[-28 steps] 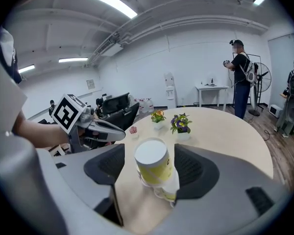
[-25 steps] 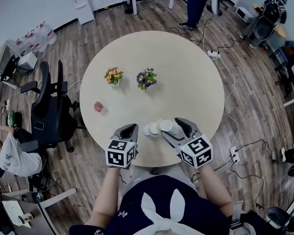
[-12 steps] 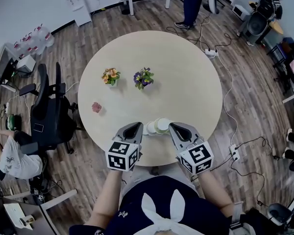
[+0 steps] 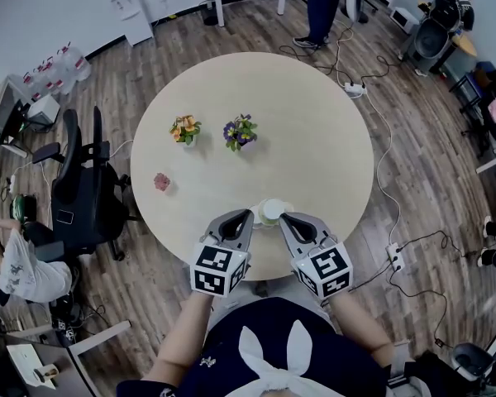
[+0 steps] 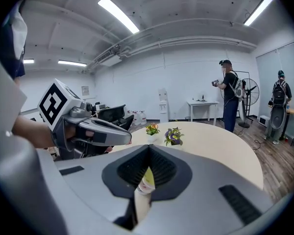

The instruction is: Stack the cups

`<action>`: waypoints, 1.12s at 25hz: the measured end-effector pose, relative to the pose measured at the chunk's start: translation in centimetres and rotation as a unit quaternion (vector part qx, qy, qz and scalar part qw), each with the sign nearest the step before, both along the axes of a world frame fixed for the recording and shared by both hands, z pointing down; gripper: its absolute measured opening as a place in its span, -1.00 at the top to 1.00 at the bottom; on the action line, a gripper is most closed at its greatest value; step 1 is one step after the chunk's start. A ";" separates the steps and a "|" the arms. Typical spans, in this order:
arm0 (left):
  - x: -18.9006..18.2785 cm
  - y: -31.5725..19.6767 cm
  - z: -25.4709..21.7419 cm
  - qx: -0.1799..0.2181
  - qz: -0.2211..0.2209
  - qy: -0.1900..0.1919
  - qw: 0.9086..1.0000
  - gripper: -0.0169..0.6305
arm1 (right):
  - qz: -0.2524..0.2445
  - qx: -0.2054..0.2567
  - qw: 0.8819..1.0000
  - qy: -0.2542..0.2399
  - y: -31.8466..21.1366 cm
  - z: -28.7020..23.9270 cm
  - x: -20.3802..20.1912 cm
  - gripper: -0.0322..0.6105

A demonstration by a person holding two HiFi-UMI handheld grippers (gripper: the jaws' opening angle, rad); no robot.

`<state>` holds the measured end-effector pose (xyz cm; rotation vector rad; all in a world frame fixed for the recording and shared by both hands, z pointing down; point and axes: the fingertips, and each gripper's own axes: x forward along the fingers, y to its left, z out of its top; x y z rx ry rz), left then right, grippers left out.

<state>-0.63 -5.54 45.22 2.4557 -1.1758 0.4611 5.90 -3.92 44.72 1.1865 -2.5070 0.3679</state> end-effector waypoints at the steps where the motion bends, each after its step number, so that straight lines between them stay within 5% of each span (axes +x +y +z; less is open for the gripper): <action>1: 0.1 0.0 -0.1 0.002 0.001 -0.001 1.000 0.88 | -0.001 0.001 1.000 0.000 0.1 0.0 -0.1 0.89; 28: 0.9 -0.3 -0.6 0.007 0.009 -0.002 1.000 0.88 | -0.014 0.004 1.000 -0.024 -0.5 -0.9 -0.3 0.89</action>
